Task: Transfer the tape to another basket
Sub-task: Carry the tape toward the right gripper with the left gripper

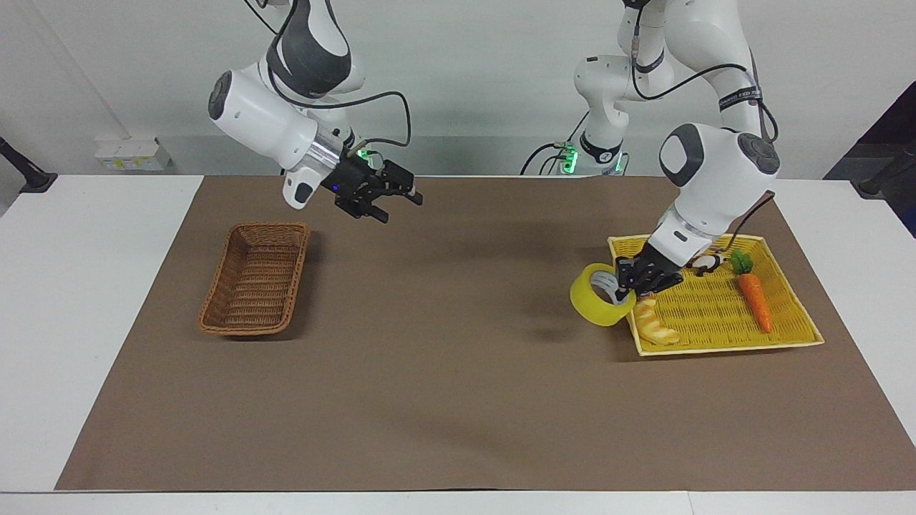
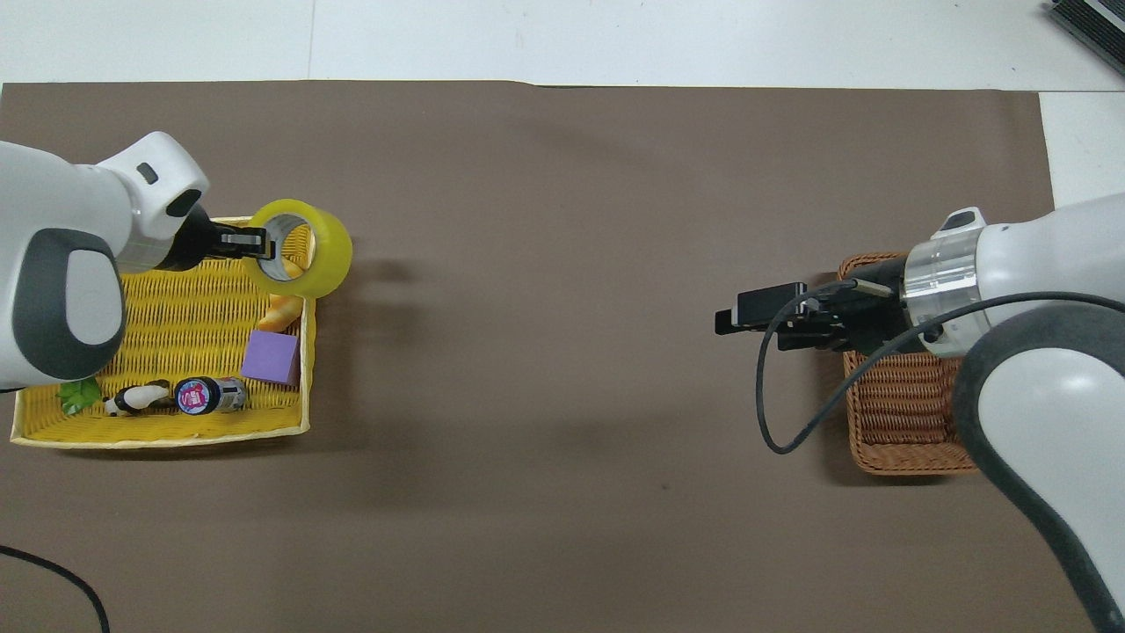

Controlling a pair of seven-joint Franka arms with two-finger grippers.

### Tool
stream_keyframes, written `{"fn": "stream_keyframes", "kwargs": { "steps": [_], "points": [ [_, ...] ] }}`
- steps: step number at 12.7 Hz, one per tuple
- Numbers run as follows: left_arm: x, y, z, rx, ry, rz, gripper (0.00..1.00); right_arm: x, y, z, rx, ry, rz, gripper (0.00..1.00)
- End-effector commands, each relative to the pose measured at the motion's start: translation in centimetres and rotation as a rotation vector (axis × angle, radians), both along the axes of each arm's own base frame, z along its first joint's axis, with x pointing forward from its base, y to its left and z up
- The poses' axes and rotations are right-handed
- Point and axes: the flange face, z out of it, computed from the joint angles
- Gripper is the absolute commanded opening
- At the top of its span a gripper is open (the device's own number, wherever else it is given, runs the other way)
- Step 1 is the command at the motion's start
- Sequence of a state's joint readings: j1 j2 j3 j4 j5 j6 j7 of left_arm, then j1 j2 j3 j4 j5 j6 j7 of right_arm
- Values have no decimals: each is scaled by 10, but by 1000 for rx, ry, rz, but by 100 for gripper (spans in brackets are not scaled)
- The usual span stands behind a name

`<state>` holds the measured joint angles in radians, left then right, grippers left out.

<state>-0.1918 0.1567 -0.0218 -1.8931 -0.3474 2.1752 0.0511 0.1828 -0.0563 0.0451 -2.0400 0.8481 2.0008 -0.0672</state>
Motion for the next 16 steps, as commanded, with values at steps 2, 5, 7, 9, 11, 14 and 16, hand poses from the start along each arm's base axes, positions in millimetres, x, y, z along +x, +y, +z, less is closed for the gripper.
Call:
{"fn": "stream_keyframes", "kwargs": {
  "steps": [2,5,7,9,11,14,16],
  "points": [
    [-41,-47,8,-126,56,14,0,-17,52,-35,71,-40,-20,100],
    [-70,-95,-4,-144,89,-17,0,-28,91,-58,97,-37,-75,100],
    [-79,-110,-5,-142,106,-7,0,-33,104,-65,116,-40,-128,100],
    [-94,-123,-5,-139,119,-25,0,-34,105,-86,83,-35,-152,100],
    [-107,-134,-7,-136,130,-37,0,-34,109,-95,70,-35,-168,100],
    [-119,-146,-6,-134,144,-46,0,-40,115,-97,63,-3,-202,100],
    [-121,-147,-7,-133,147,-41,0,-48,126,-103,49,-6,-198,100]
  ]
}}
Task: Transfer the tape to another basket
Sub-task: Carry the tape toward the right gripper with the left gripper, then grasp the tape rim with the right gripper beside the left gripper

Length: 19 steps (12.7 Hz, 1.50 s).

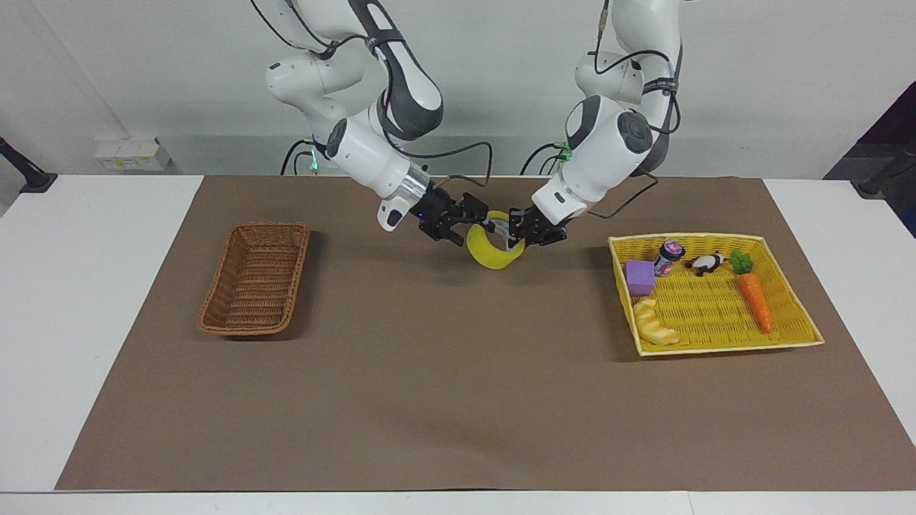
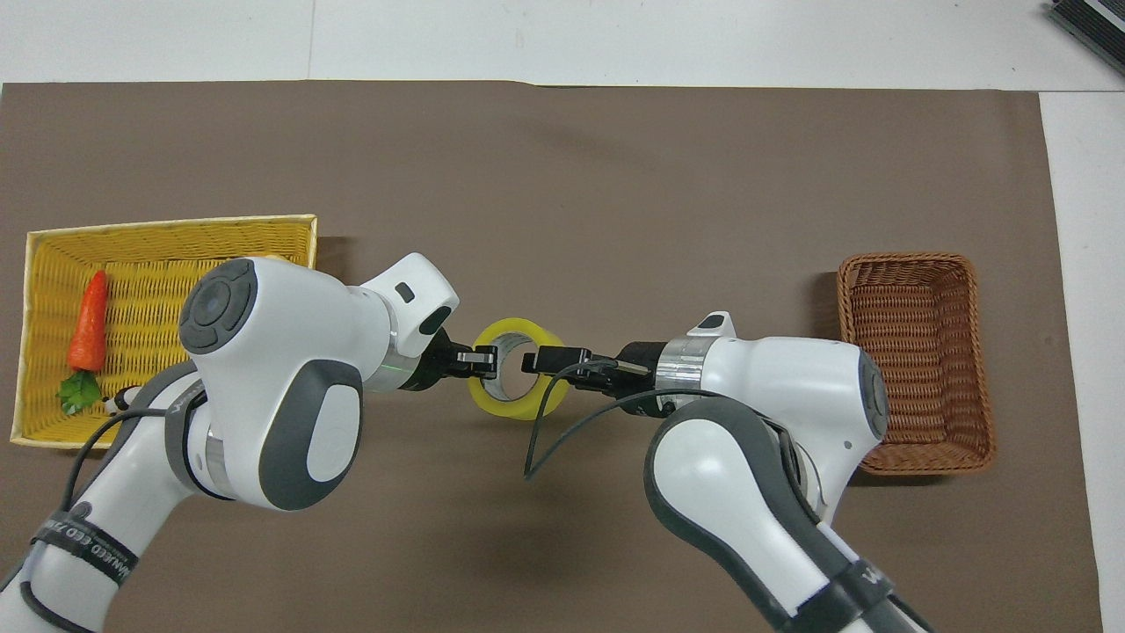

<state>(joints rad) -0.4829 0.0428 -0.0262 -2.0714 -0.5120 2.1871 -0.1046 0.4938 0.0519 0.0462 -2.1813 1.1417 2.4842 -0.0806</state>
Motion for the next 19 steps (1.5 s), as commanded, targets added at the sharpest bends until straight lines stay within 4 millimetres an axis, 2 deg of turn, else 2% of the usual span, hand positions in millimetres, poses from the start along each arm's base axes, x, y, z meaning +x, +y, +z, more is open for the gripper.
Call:
{"fn": "stream_keyframes", "kwargs": {
  "steps": [1,2,4,9,10,11,13,15,16,18,19],
  "points": [
    [-11,1,7,-20,-5,29,0,-10,9,-5,1,5,-25,95],
    [-11,1,8,-20,-7,28,0,-9,8,-5,1,5,-26,85],
    [-8,1,9,-21,-13,32,0,-9,8,-4,2,2,-25,72],
    [-3,-1,11,-28,-31,35,0,-9,8,-5,0,2,-23,71],
    [0,-3,14,-33,-38,31,0,-9,8,-5,0,2,-23,68],
    [0,-3,16,-37,-40,26,0,-10,9,-5,0,2,-22,59],
    [1,-5,18,-40,-45,27,0,-10,9,-5,0,2,-22,57],
    [6,-7,20,-42,-40,30,12,-10,9,-5,0,2,-22,57],
    [6,-6,19,-40,-35,33,13,-10,9,-5,0,2,-22,57],
    [6,-7,21,-41,-37,31,25,-10,9,-5,0,3,-21,57],
    [7,-6,20,-40,-36,33,26,-10,9,-5,0,2,-22,57]
  ]
}}
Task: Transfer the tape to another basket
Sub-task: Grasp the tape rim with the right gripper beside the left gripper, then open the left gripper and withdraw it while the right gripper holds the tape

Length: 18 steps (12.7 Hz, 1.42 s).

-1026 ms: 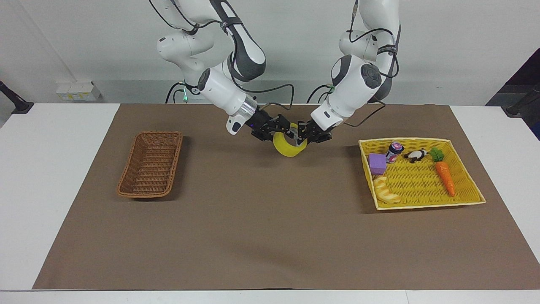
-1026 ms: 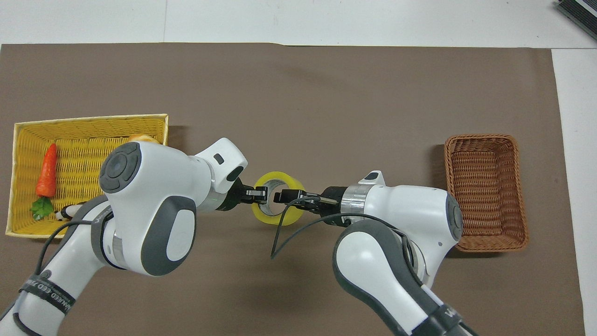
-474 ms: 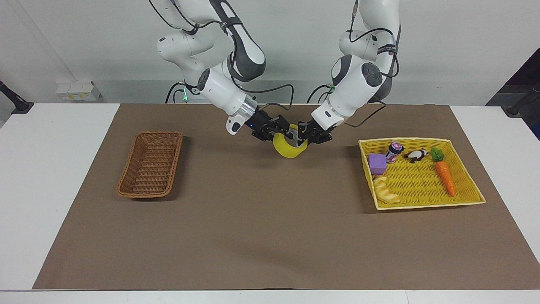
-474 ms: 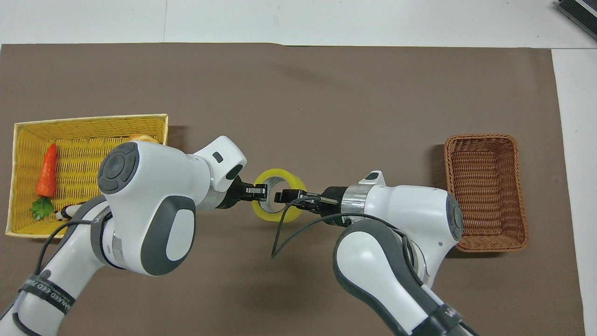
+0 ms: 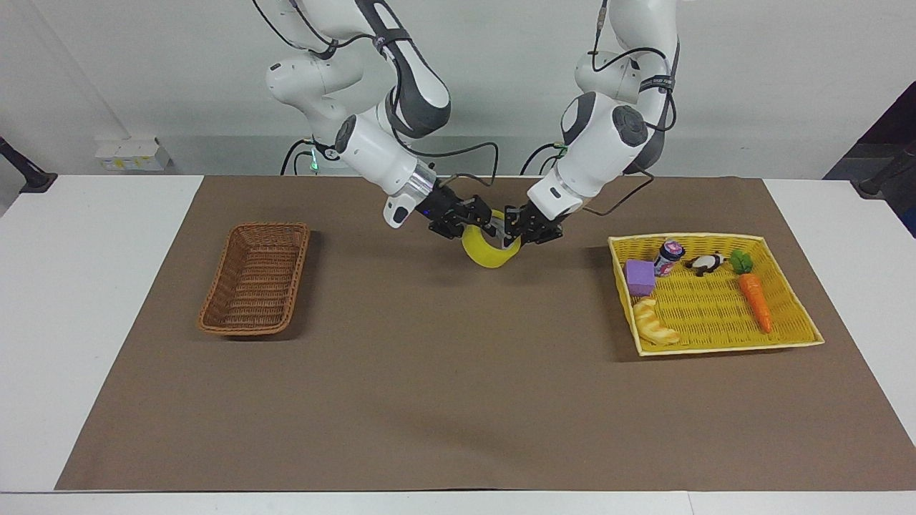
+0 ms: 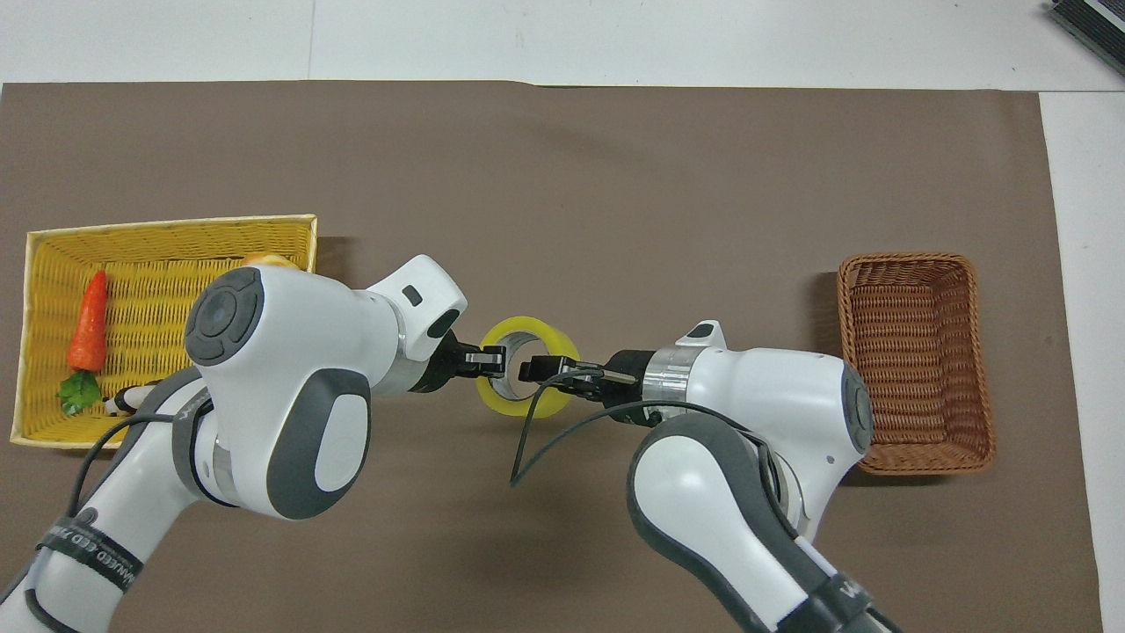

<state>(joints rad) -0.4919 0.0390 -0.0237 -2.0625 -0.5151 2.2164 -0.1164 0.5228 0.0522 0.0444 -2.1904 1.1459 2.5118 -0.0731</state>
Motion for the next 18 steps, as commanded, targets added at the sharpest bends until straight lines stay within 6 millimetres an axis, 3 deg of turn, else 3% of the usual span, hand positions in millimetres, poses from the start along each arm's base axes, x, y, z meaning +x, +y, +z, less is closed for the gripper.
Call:
{"fn": "stream_keyframes", "kwargs": {
  "steps": [1,3,4,6,8,9,11,14,18],
  "points": [
    [4,-3,12,-27,-6,14,29,-2,-1,-2,8,5,-22,57],
    [7,-3,21,-34,-18,16,40,-2,0,-2,9,6,-20,57],
    [9,-2,23,-36,-25,16,50,-2,0,-2,9,6,-20,56],
    [17,1,38,-42,-60,14,90,-2,0,-2,8,3,-18,40],
    [18,2,40,-44,-64,17,91,-3,0,-1,9,4,-19,6],
    [18,2,40,-43,-63,16,92,-2,-1,-1,9,4,-20,0],
    [22,5,46,-48,-76,24,100,-3,0,-1,9,5,-18,0],
    [34,31,61,58,-148,-8,100,0,-5,5,8,-11,-18,0],
    [65,92,122,281,-216,-47,100,6,-21,23,21,-36,-37,0]
  ]
}}
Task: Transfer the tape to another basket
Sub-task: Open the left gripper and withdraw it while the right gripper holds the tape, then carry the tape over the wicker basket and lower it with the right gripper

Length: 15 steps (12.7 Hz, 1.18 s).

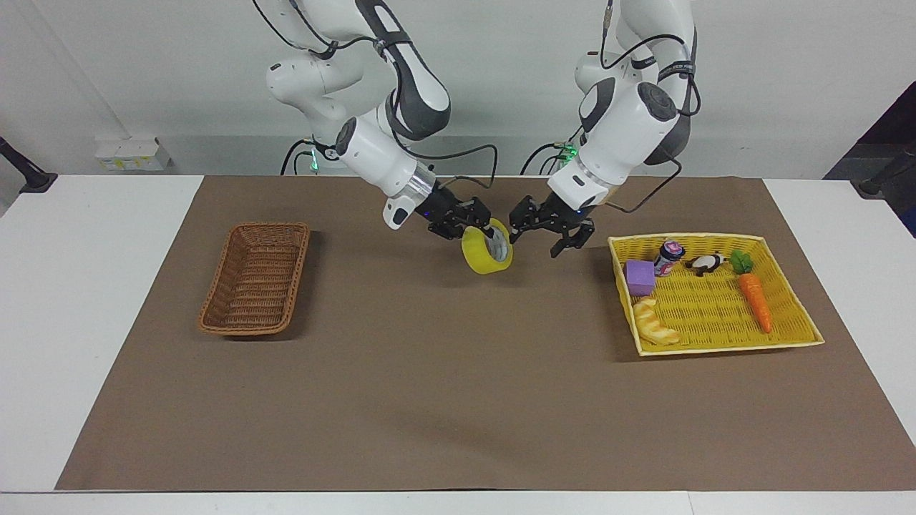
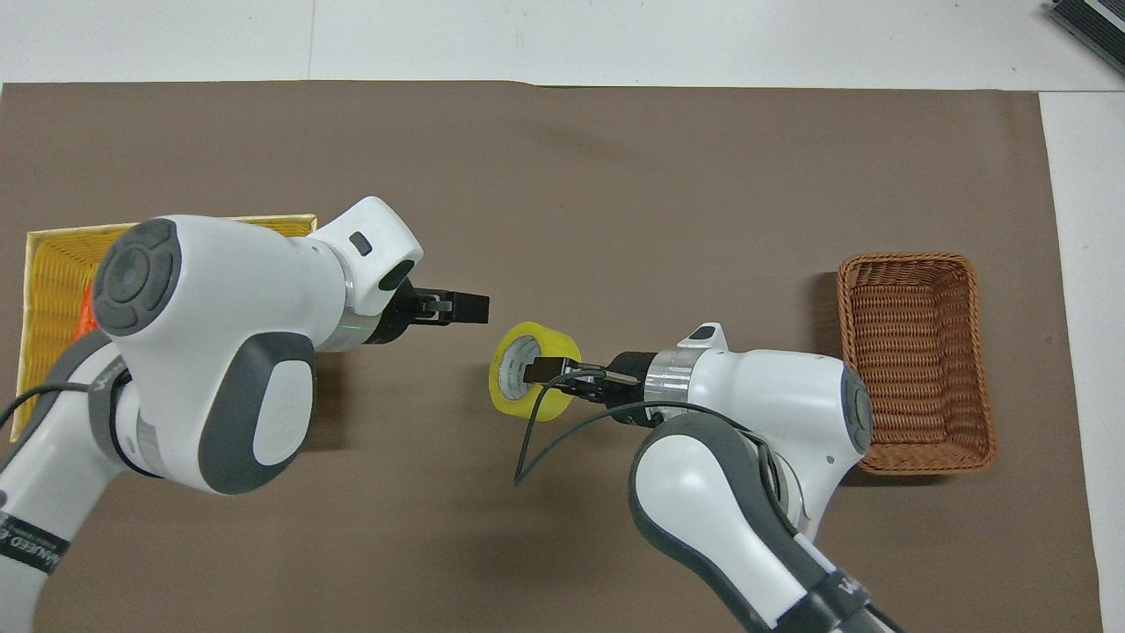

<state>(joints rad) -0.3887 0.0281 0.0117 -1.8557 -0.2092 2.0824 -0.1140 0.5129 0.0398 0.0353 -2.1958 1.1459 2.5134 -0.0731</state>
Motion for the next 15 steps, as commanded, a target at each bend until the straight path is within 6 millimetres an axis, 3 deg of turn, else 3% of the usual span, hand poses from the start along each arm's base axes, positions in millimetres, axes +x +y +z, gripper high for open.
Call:
{"fn": "stream_keyframes", "kwargs": {
  "steps": [1,3,4,6,10,12,15],
  "points": [
    [15,41,49,140,-49,2,100,6,-17,22,12,-40,-21,0],
    [21,69,97,223,-100,5,100,12,-33,34,6,-38,10,0],
    [24,93,120,232,-105,12,100,17,-47,39,-3,-31,32,0],
    [20,132,148,250,-70,-1,100,26,-79,54,-38,-11,103,0],
    [1,208,158,276,18,-52,100,54,-163,101,-144,45,222,0],
    [3,211,155,259,31,-45,100,58,-208,114,-187,78,220,0],
    [4,216,162,247,22,-36,100,62,-259,136,-346,64,213,0]
  ]
}}
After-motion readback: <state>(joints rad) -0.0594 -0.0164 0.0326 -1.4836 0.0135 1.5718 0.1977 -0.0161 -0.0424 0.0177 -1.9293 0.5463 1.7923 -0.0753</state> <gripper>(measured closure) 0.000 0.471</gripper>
